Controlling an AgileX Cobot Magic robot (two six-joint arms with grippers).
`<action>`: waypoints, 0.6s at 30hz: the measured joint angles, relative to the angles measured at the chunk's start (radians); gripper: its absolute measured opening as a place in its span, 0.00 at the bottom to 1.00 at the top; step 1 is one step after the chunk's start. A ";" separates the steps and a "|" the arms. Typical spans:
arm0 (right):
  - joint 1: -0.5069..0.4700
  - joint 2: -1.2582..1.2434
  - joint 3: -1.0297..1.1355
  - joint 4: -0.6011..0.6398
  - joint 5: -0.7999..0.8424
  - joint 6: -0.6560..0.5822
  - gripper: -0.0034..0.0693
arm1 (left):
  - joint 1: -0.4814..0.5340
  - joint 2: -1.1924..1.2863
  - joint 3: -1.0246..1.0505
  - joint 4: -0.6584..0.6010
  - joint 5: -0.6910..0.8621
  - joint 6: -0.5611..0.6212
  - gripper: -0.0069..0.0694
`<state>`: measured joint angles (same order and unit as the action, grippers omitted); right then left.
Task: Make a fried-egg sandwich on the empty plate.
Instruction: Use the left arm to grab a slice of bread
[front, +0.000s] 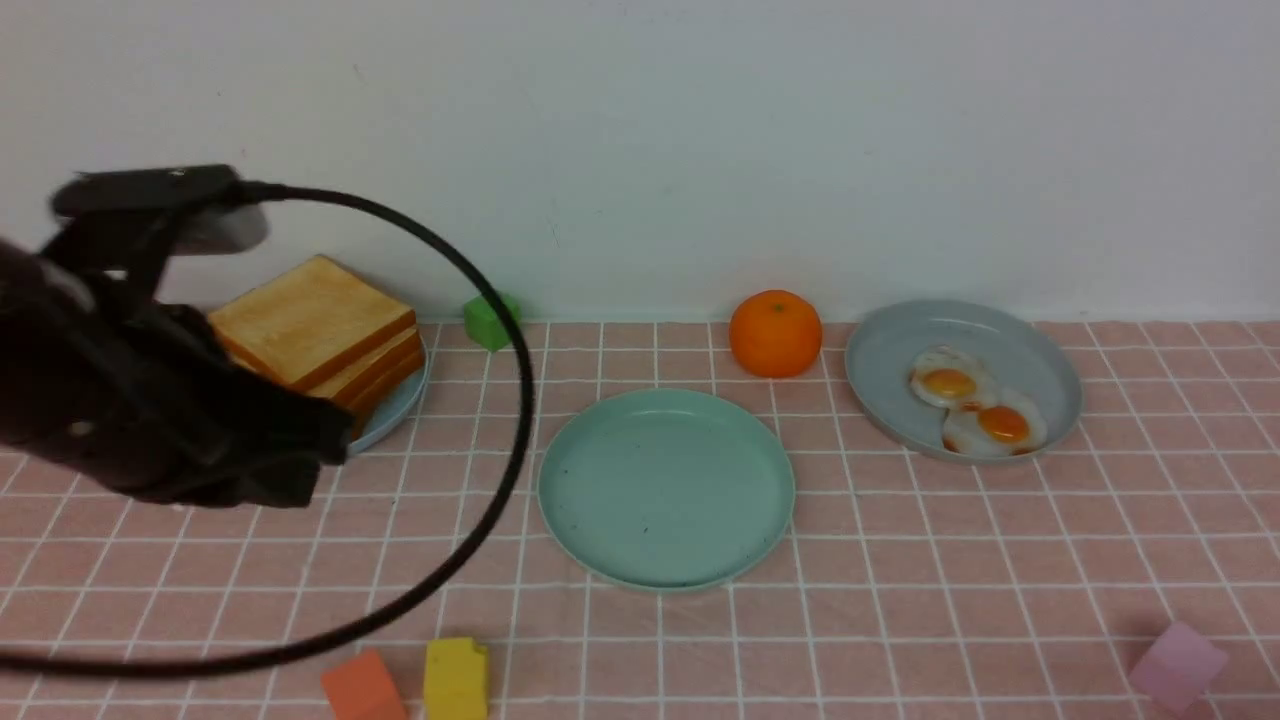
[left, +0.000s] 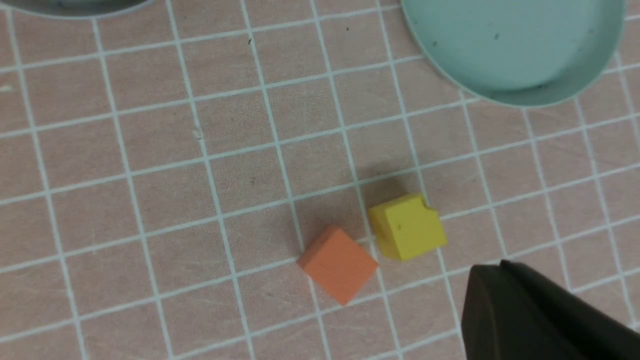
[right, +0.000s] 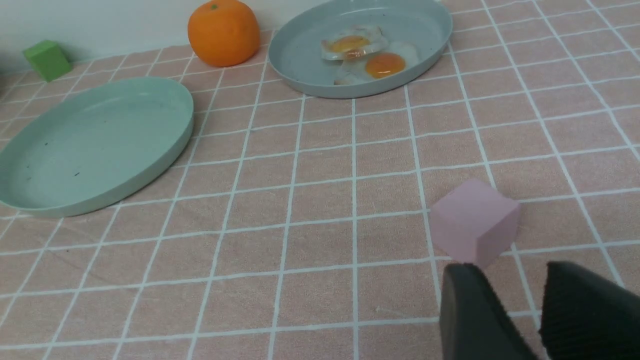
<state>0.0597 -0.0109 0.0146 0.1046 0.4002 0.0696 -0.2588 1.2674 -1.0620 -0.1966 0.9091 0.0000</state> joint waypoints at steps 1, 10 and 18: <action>0.000 0.000 0.000 0.000 0.000 0.000 0.38 | 0.000 0.032 -0.012 0.000 0.004 0.011 0.07; 0.000 0.000 0.000 0.000 0.000 0.000 0.38 | 0.000 0.246 -0.203 0.036 0.074 0.111 0.07; 0.000 0.000 0.000 0.000 0.000 0.000 0.38 | 0.000 0.337 -0.376 0.075 0.111 0.127 0.07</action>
<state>0.0597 -0.0109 0.0146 0.1046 0.4002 0.0696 -0.2588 1.6042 -1.4382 -0.1213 1.0205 0.1267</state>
